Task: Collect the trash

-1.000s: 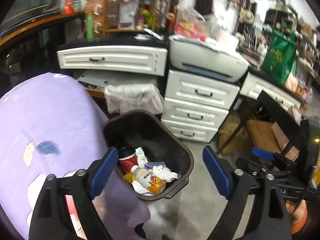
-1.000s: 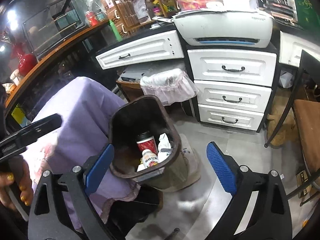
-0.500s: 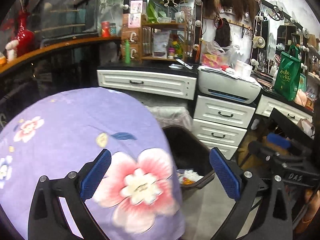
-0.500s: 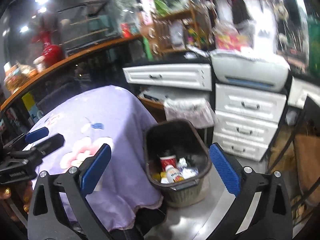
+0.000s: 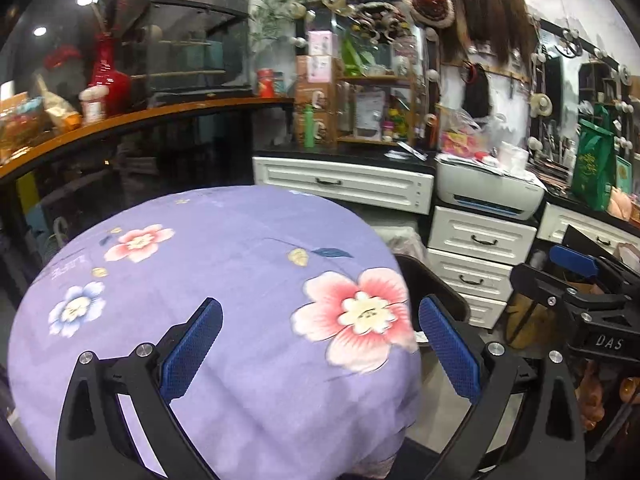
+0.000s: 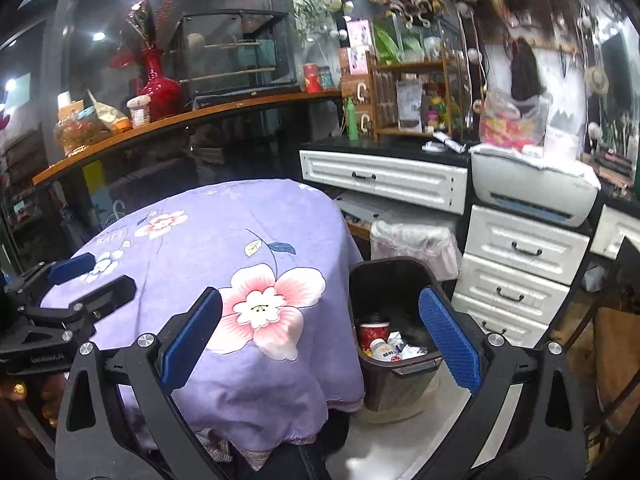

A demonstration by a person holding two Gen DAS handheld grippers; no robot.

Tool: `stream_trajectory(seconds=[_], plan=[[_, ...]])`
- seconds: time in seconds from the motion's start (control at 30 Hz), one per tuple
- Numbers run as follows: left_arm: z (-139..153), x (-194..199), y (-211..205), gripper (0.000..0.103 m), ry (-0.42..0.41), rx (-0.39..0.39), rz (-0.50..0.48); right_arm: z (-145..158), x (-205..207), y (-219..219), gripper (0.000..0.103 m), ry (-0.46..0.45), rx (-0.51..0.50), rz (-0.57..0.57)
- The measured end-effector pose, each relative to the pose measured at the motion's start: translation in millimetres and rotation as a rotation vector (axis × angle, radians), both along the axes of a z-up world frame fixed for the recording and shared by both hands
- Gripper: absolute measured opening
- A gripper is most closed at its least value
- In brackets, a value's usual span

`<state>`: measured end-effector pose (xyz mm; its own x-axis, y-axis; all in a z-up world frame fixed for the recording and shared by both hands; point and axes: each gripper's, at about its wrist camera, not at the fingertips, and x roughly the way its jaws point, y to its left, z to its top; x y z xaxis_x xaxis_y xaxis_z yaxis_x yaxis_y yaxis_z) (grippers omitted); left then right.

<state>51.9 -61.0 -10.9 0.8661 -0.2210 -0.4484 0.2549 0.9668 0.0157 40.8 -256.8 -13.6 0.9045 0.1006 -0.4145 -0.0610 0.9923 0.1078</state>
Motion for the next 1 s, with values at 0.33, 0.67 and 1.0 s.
stream_trajectory(seconds=[0.33,0.67,1.0], plan=[[11.0,-27.7,24.4,0.097,-0.067,-0.042,0.060,13.1,-36.7,21.8,0.097,-0.075,-0.043,0.011],[7.8,-31.2,29.2,0.097,-0.067,-0.045,0.063,11.0,-44.5,20.4,0.097,-0.084,-0.023,0.005],[5.4,-29.6,29.8,0.097,-0.061,-0.041,0.074,6.5,-41.1,20.0,0.097,-0.061,-0.003,0.010]])
